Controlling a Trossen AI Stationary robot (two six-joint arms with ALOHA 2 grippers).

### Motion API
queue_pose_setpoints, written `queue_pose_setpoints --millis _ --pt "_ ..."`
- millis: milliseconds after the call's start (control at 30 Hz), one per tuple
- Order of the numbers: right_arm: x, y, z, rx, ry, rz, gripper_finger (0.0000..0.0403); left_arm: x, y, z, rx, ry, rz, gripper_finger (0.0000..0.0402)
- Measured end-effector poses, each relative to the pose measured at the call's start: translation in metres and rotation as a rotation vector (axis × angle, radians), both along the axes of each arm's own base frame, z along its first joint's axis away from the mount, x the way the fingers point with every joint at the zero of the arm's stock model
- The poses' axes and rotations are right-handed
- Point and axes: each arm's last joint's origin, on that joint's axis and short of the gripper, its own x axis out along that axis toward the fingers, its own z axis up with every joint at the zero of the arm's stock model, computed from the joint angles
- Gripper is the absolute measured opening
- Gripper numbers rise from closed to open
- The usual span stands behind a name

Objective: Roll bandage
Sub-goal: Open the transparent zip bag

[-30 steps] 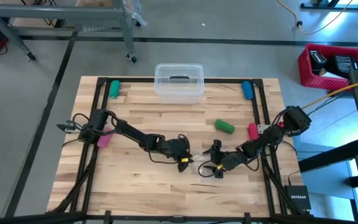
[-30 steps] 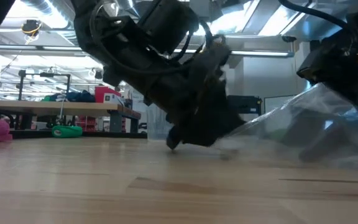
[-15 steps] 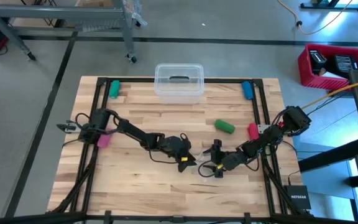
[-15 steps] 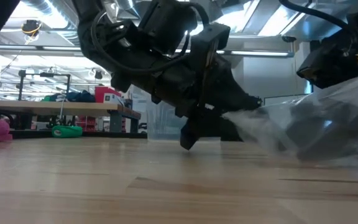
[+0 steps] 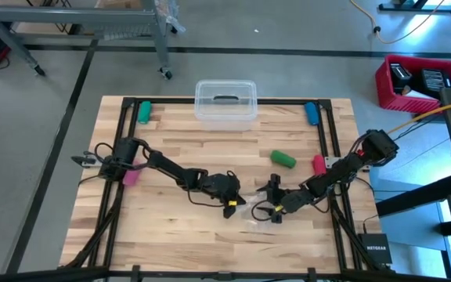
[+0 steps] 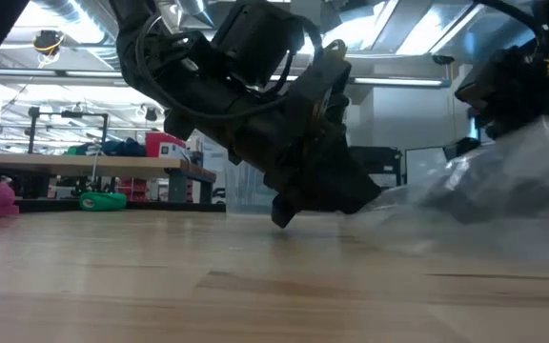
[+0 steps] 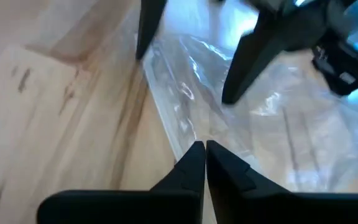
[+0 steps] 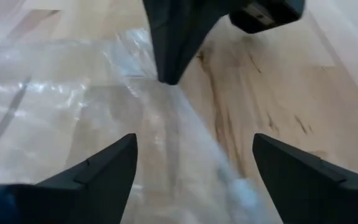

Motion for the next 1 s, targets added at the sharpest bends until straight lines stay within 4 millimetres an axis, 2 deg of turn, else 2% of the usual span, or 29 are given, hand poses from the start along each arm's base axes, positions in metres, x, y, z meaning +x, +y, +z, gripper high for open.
queue_pose_setpoints --millis 133,333,433,533,700,800,900,1000 --pt "-0.003 -0.002 0.009 -0.001 0.003 -0.001 0.0321 -0.001 -0.005 0.001 0.047 -0.015 -0.017 0.0004" --pt "-0.015 -0.007 0.04 0.038 -0.002 0.027 0.0321 -0.001 -0.006 0.003 0.084 -0.031 -0.033 0.0001" --pt "-0.025 -0.012 0.058 0.077 0.05 0.027 0.0321 -0.001 -0.006 0.008 0.106 -0.048 -0.045 0.0001" --pt "-0.036 -0.016 0.068 0.186 0.127 0.007 0.0321 -0.001 -0.006 0.014 0.123 -0.066 -0.055 0.0" --pt "-0.043 -0.017 0.064 0.355 0.24 -0.057 0.0321 -0.001 -0.004 0.016 0.131 -0.074 -0.053 0.0004" --pt "-0.04 -0.014 0.058 0.451 0.285 -0.106 0.0321 -0.002 -0.004 0.015 0.114 -0.054 -0.044 0.0007" --pt "-0.035 -0.011 0.048 0.544 0.317 -0.226 0.0318 -0.002 -0.004 0.014 0.112 -0.046 -0.043 0.0005" --pt "-0.028 -0.007 0.042 0.598 0.303 -0.249 0.0301 -0.002 -0.004 0.014 0.112 -0.046 -0.044 0.0002"
